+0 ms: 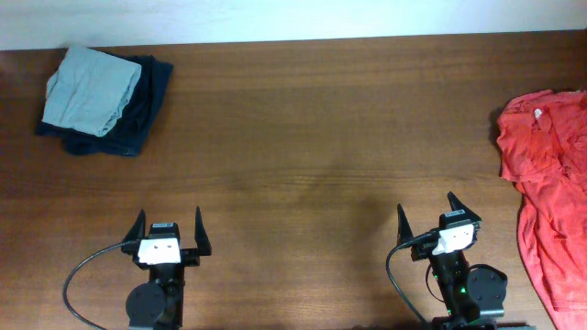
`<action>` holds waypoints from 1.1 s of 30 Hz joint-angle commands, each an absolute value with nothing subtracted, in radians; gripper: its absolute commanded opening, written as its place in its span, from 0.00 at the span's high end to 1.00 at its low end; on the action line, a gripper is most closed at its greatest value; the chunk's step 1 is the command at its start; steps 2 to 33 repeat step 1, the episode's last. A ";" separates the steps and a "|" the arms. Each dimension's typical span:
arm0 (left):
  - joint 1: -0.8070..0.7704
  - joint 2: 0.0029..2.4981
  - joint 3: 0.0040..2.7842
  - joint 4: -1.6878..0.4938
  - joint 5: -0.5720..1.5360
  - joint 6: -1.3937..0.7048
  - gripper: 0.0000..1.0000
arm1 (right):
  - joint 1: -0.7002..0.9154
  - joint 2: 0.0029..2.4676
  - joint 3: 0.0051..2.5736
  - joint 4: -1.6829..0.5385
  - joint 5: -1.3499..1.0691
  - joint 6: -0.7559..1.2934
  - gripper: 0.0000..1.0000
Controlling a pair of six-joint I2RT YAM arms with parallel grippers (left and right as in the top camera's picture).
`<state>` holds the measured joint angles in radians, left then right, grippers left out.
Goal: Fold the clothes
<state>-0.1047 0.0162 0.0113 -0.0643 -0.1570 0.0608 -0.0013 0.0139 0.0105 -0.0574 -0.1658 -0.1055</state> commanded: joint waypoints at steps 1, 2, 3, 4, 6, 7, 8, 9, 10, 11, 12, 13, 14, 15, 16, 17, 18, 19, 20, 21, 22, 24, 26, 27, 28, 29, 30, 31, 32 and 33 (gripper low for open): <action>-0.109 0.006 0.009 -0.069 -0.146 0.077 0.01 | -0.009 0.006 0.006 -0.064 -0.165 -0.103 0.01; -0.109 0.006 0.009 -0.069 -0.146 0.077 0.01 | -0.009 0.006 0.006 -0.064 -0.165 -0.103 0.01; -0.109 0.006 0.009 -0.069 -0.146 0.077 0.01 | -0.009 0.006 0.006 -0.064 -0.165 -0.103 0.01; -0.109 0.006 0.009 -0.069 -0.146 0.077 0.01 | -0.009 0.006 0.006 -0.064 -0.165 -0.103 0.01; -0.109 0.006 0.009 -0.069 -0.146 0.077 0.01 | -0.009 0.006 0.006 -0.064 -0.165 -0.103 0.01; -0.109 0.006 0.009 -0.069 -0.146 0.077 0.01 | -0.009 0.006 0.006 -0.064 -0.165 -0.103 0.01; -0.109 0.006 0.009 -0.069 -0.146 0.077 0.01 | -0.009 0.006 0.006 -0.064 -0.165 -0.103 0.01; -0.109 0.006 0.009 -0.069 -0.146 0.077 0.01 | -0.009 0.006 0.006 -0.064 -0.165 -0.103 0.01; -0.109 0.006 0.009 -0.069 -0.146 0.077 0.01 | -0.009 0.006 0.006 -0.064 -0.165 -0.103 0.01; -0.109 0.006 0.009 -0.069 -0.146 0.077 0.01 | -0.009 0.006 0.006 -0.064 -0.165 -0.103 0.01; -0.109 0.006 0.009 -0.069 -0.146 0.077 0.01 | -0.009 0.006 0.006 -0.064 -0.165 -0.103 0.01; -0.109 0.006 0.009 -0.069 -0.146 0.077 0.01 | -0.009 0.006 0.006 -0.064 -0.165 -0.103 0.01; -0.109 0.006 0.009 -0.069 -0.146 0.077 0.01 | -0.009 0.006 0.006 -0.064 -0.165 -0.103 0.01; -0.109 0.006 0.009 -0.069 -0.146 0.077 0.01 | -0.009 0.006 0.006 -0.064 -0.165 -0.103 0.01; -0.109 0.006 0.009 -0.069 -0.146 0.077 0.01 | -0.009 0.006 0.006 -0.064 -0.165 -0.103 0.01; -0.109 0.006 0.009 -0.069 -0.146 0.077 0.01 | -0.009 0.006 0.006 -0.064 -0.165 -0.103 0.01; -0.109 0.006 0.009 -0.069 -0.146 0.077 0.01 | -0.009 0.006 0.006 -0.064 -0.165 -0.103 0.01; -0.109 0.006 0.009 -0.069 -0.146 0.077 0.01 | -0.009 0.006 0.006 -0.064 -0.165 -0.103 0.01; -0.109 0.006 0.009 -0.069 -0.146 0.077 0.01 | -0.009 0.006 0.006 -0.064 -0.165 -0.103 0.01; -0.109 0.006 0.009 -0.069 -0.146 0.077 0.01 | -0.009 0.006 0.006 -0.064 -0.165 -0.103 0.01; -0.109 0.006 0.009 -0.069 -0.146 0.077 0.01 | -0.009 0.006 0.006 -0.064 -0.165 -0.103 0.01; -0.109 0.006 0.009 -0.069 -0.146 0.077 0.01 | -0.009 0.006 0.006 -0.064 -0.165 -0.103 0.01; -0.109 0.006 0.009 -0.069 -0.146 0.077 0.01 | -0.009 0.006 0.006 -0.064 -0.165 -0.103 0.01; -0.109 0.006 0.009 -0.069 -0.146 0.077 0.01 | -0.009 0.006 0.006 -0.064 -0.165 -0.103 0.01; -0.109 0.006 0.009 -0.069 -0.146 0.077 0.01 | -0.009 0.006 0.006 -0.064 -0.165 -0.103 0.01; -0.109 0.006 0.009 -0.069 -0.146 0.077 0.01 | -0.009 0.006 0.006 -0.064 -0.165 -0.103 0.01; -0.109 0.006 0.009 -0.069 -0.146 0.077 0.01 | -0.009 0.006 0.006 -0.064 -0.165 -0.103 0.01; -0.109 0.006 0.009 -0.069 -0.146 0.077 0.01 | -0.009 0.006 0.006 -0.064 -0.165 -0.103 0.01; -0.109 0.006 0.009 -0.069 -0.146 0.077 0.01 | -0.009 0.006 0.006 -0.064 -0.165 -0.103 0.01; -0.109 0.006 0.009 -0.069 -0.146 0.077 0.01 | -0.009 0.006 0.006 -0.064 -0.165 -0.103 0.01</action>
